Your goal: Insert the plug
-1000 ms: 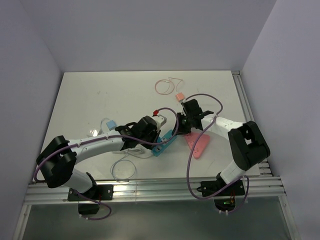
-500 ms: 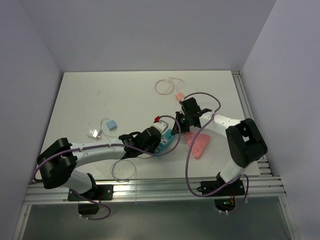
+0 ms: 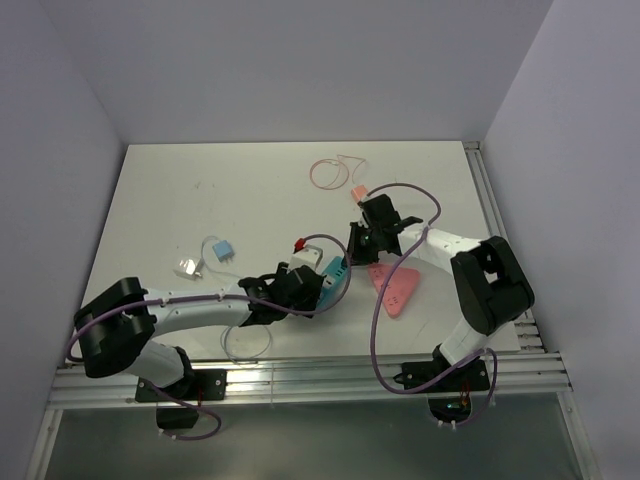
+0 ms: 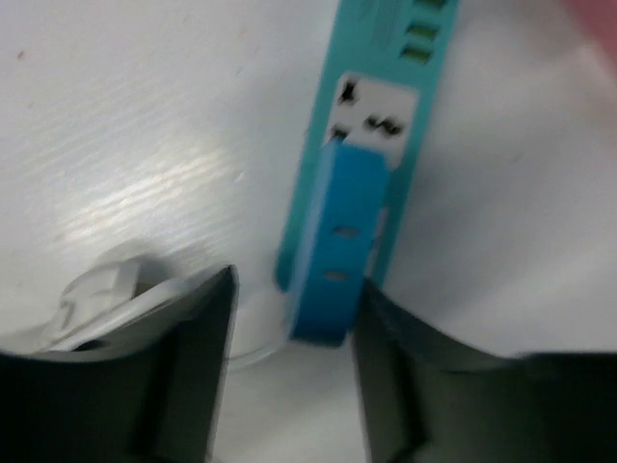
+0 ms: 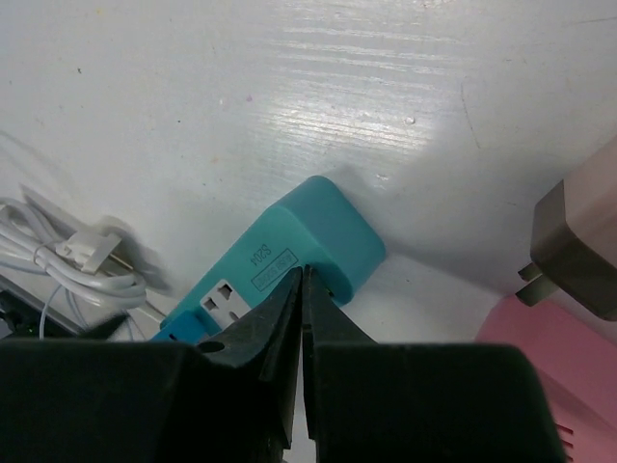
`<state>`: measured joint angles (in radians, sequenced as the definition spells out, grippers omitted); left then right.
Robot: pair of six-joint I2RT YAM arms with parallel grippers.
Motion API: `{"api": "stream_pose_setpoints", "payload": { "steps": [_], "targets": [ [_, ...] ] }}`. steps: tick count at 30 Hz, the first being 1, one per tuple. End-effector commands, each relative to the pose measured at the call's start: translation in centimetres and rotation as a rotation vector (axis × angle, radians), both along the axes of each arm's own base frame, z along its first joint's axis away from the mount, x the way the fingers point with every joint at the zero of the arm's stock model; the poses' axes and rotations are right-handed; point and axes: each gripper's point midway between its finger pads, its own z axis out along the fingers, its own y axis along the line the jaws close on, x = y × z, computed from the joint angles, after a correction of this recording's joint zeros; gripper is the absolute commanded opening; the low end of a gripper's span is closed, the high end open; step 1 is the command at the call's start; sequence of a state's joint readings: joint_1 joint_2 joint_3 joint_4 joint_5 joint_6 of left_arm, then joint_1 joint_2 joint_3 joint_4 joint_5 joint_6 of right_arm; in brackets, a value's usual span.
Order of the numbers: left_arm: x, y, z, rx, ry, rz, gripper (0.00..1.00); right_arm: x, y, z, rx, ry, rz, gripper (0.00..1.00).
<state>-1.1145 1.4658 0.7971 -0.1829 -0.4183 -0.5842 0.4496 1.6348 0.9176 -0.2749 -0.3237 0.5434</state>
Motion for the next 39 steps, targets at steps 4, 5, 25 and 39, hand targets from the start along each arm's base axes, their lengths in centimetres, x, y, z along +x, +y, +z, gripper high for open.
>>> {"api": "stream_pose_setpoints", "payload": {
  "steps": [4,5,25,39],
  "targets": [
    [-0.6,3.1,1.7,0.038,0.003,0.086,0.88,-0.3,0.7,0.7,-0.007,0.015,0.048,0.10],
    [-0.5,3.2,2.3,0.029,-0.006,0.089,0.92,-0.3,1.0,1.1,0.008,0.013,0.057,0.10],
    [4.7,10.2,14.8,-0.148,-0.041,0.425,0.99,2.7,-0.5,10.8,0.011,-0.231,-0.013,0.50],
    [10.0,24.6,11.0,-0.232,0.157,1.008,0.99,0.6,-2.1,10.9,-0.009,-0.245,-0.031,0.49]
  ]
}}
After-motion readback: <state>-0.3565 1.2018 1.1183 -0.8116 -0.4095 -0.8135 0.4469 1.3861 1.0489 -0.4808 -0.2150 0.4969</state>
